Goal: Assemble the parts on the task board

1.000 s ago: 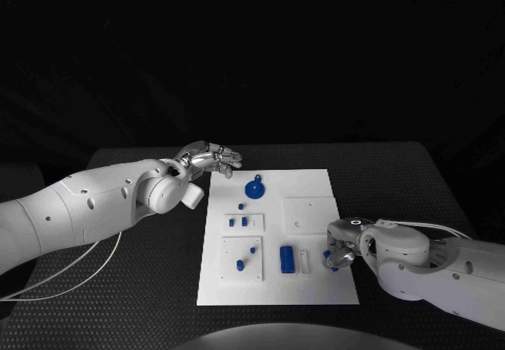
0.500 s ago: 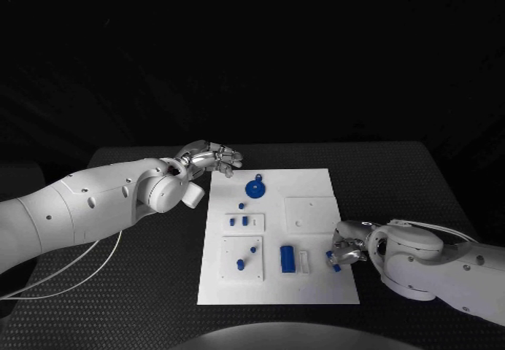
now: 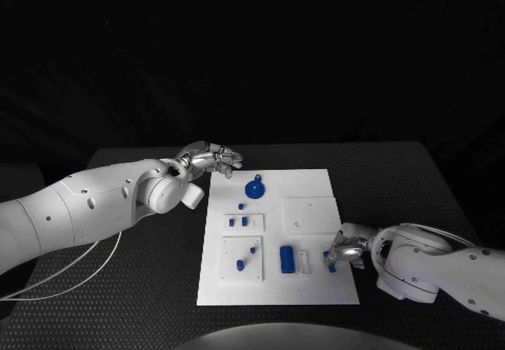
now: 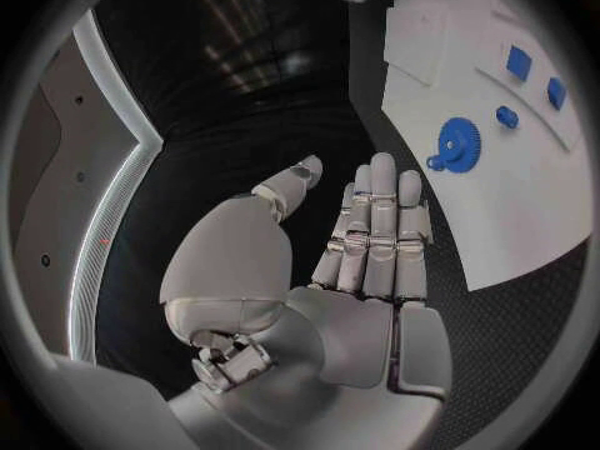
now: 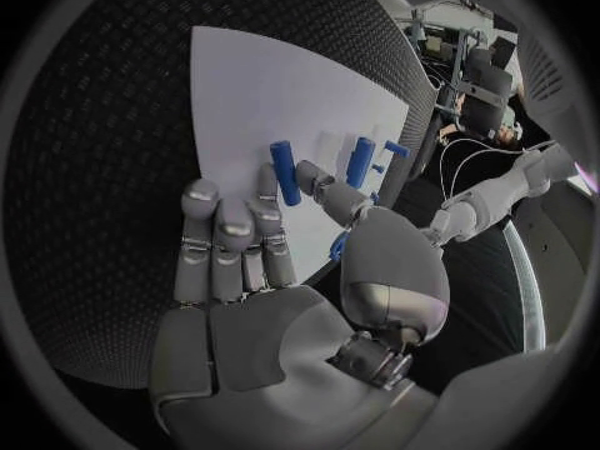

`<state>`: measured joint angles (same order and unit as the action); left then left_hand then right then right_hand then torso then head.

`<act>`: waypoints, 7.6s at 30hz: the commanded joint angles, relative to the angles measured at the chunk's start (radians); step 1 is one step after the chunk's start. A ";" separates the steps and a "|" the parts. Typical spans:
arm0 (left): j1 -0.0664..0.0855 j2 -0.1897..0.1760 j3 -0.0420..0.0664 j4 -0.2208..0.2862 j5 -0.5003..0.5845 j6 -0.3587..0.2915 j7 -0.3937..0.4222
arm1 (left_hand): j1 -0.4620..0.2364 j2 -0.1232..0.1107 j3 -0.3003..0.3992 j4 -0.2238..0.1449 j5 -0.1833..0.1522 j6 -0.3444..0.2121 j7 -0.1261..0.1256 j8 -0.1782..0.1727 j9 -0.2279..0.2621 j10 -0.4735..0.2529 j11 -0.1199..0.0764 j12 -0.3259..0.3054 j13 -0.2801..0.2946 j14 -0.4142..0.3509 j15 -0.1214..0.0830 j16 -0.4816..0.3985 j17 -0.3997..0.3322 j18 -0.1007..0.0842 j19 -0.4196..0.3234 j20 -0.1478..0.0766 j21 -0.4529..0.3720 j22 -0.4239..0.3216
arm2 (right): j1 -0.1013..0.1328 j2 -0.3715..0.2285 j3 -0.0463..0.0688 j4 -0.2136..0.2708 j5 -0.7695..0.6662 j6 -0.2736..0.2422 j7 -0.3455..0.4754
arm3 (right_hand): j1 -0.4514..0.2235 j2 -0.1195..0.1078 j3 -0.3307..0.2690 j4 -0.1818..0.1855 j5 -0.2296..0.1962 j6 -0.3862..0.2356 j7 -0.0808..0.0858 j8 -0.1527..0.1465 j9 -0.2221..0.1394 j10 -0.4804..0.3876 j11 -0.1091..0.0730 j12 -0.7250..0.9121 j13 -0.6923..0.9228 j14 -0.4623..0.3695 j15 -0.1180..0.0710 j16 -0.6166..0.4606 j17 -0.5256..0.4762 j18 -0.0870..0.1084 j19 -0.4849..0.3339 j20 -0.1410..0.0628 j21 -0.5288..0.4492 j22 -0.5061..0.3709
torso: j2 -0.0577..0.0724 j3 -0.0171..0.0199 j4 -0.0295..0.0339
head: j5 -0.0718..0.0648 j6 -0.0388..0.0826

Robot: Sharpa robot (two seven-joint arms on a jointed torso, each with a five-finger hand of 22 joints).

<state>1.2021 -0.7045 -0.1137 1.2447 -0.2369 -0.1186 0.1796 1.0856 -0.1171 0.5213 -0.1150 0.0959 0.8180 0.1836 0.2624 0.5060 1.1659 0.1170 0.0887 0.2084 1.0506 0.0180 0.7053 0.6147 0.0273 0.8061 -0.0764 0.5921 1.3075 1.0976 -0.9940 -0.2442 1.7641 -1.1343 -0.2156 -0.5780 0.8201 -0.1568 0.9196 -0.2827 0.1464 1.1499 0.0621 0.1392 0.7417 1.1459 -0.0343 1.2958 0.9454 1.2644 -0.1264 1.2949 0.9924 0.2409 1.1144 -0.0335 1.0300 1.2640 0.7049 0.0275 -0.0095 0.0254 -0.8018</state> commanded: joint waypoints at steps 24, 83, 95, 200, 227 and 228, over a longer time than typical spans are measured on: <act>0.001 0.001 0.000 0.005 -0.005 0.017 0.004 | -0.001 0.004 -0.005 -0.004 0.002 0.002 0.001 0.003 -0.002 0.007 0.002 0.003 0.001 0.007 0.000 -0.006 0.002 0.010 0.007 -0.003 -0.008 0.008 | -0.004 0.044 -0.003 0.021 0.128 -0.120 0.027 | 0.049 0.041 0.010 -0.003 0.010 -0.001 0.011 0.009 0.001 0.011 -0.002 -0.009 0.004 0.007 -0.005 -0.006 0.003 0.021 0.011 -0.001 -0.002 -0.001 | 0.000 -0.0001 0.0005 | 0.002 0.001; 0.001 0.003 0.000 0.006 -0.005 0.021 0.002 | -0.003 0.005 -0.006 -0.004 0.001 0.001 0.002 0.004 -0.003 0.006 0.003 0.002 0.001 0.007 0.000 -0.009 0.005 0.009 0.008 -0.003 -0.011 0.011 | -0.013 0.102 -0.003 -0.019 0.147 -0.027 0.015 | 0.000 -0.073 -0.064 0.080 -0.090 -0.009 0.011 0.023 -0.032 0.006 -0.002 -0.025 0.029 0.009 -0.009 -0.024 0.022 0.021 0.017 -0.008 -0.012 -0.010 | 0.000 0.0001 0.0003 | 0.009 -0.007; 0.001 0.005 0.000 0.006 -0.005 0.023 0.001 | -0.003 0.005 -0.006 -0.003 0.001 0.001 0.002 0.004 -0.003 0.006 0.003 0.002 0.001 0.007 0.000 -0.009 0.005 0.009 0.008 -0.003 -0.012 0.011 | -0.013 0.103 -0.003 -0.016 0.147 -0.020 0.025 | 0.036 0.038 -0.049 0.018 -0.078 0.000 0.007 0.038 -0.043 0.010 -0.006 -0.030 0.040 0.008 -0.009 -0.029 0.031 0.021 0.006 -0.002 -0.012 -0.004 | 0.000 0.0002 -0.0003 | 0.010 -0.005; 0.001 0.003 0.000 0.002 -0.006 0.019 0.002 | -0.004 0.006 -0.006 -0.003 0.001 -0.001 0.003 0.005 -0.005 0.005 0.003 0.001 0.000 0.008 0.001 -0.013 0.009 0.008 0.009 -0.004 -0.016 0.014 | -0.010 0.070 -0.003 -0.031 0.059 0.110 0.073 | -0.007 -0.046 -0.094 0.044 -0.092 -0.011 0.006 0.077 -0.089 0.031 -0.006 -0.064 0.068 0.024 -0.012 -0.052 0.055 0.021 0.019 -0.006 -0.014 -0.010 | -0.001 -0.0001 -0.0008 | 0.009 0.001; 0.002 0.042 0.005 -0.190 0.150 -0.030 0.152 | -0.001 0.024 0.007 -0.043 0.004 0.029 -0.023 0.026 -0.006 0.027 -0.010 0.001 0.000 -0.115 0.073 -0.211 -0.054 0.009 -0.083 0.064 -0.108 -0.002 | 0.097 0.375 0.155 -0.815 0.704 0.043 0.809 | 0.069 0.041 -0.305 -0.002 -0.009 -0.200 0.090 0.035 -0.107 -0.237 0.080 -0.315 -0.113 -0.246 0.095 -0.351 -0.088 -0.014 -0.281 0.121 -0.265 -0.086 | -0.067 -0.0162 -0.0247 | -0.033 0.219; 0.002 0.049 0.005 -0.211 0.168 -0.029 0.158 | -0.003 0.024 0.007 -0.046 0.003 0.022 -0.025 0.023 -0.008 0.009 -0.006 -0.011 -0.006 -0.140 0.083 -0.236 -0.063 0.009 -0.096 0.073 -0.121 -0.005 | 0.088 0.396 0.168 -0.851 0.725 0.048 0.819 | 0.071 0.046 -0.297 -0.003 -0.003 -0.217 0.101 0.030 -0.111 -0.262 0.093 -0.392 -0.177 -0.278 0.124 -0.431 -0.137 -0.024 -0.329 0.137 -0.324 -0.115 | -0.070 -0.0150 -0.0243 | -0.031 0.225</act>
<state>1.2027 -0.6647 -0.1097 1.0544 -0.1447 -0.1495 0.2736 1.0829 -0.1012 0.5298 -0.1569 0.0959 0.8440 0.1594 0.2897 0.4990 1.1821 0.1107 0.0819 0.2042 0.9182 0.0968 0.4780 0.5551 0.0542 0.7157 -0.0049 0.4753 1.3046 1.1960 -0.6143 -0.0796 1.0126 -0.5502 -0.1716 0.1279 0.8924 -0.1175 0.6170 -0.2870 0.1396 0.9410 0.1598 0.1728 0.6314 0.8935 0.0539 0.9343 0.7944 0.9971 -0.0173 0.8971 0.8762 0.2401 0.8051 0.0946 0.7313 1.1608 0.6492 0.0115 -0.0333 -0.0087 -0.5994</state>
